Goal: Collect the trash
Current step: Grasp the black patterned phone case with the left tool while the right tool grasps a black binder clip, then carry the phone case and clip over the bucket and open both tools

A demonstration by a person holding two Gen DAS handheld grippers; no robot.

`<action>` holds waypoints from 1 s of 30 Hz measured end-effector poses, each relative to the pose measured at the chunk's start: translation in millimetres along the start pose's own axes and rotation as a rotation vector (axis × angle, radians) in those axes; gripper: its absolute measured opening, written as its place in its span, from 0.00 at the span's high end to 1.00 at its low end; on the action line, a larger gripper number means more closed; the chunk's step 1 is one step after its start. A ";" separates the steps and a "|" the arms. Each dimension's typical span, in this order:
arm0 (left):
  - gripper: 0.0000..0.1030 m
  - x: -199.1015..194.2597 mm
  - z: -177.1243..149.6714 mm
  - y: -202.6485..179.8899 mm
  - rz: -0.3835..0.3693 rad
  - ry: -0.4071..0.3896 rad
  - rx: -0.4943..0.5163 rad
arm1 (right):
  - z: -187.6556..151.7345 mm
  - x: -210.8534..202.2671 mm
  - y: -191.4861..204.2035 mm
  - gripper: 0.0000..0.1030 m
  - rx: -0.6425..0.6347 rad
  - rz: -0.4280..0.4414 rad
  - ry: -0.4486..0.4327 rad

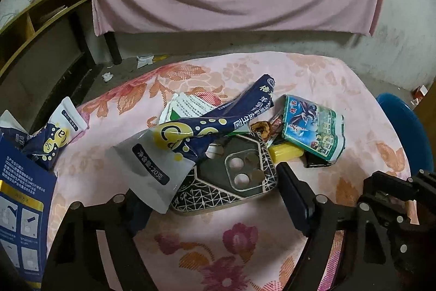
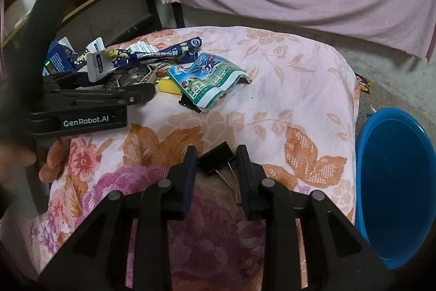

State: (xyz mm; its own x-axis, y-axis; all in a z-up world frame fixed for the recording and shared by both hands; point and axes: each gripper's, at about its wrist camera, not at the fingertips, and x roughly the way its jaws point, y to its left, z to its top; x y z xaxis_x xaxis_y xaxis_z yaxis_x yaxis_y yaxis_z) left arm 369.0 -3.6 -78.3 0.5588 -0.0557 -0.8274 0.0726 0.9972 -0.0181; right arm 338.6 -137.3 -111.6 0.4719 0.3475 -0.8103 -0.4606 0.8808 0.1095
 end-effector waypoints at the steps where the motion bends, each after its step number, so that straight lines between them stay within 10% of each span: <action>1: 0.25 -0.2 -0.8 1.0 -0.004 -0.001 -0.002 | -0.1 -0.3 0.6 0.46 -0.001 0.000 -0.001; 15: 0.26 -59.0 -49.1 10.1 -0.120 -0.084 -0.070 | -5.8 -36.2 6.5 0.46 -0.018 -0.023 -0.175; 30: 0.26 -158.1 -32.4 -39.2 -0.143 -0.548 0.003 | -21.7 -127.2 -18.1 0.46 0.094 -0.108 -0.652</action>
State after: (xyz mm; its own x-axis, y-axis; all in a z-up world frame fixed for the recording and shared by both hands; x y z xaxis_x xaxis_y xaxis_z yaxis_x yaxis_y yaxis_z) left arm 251.0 -32.3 35.1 0.8904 -0.2084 -0.4047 0.1807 0.9778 -0.1060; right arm 270.6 -204.4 -23.1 0.8831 0.3530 -0.3089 -0.3317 0.9356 0.1210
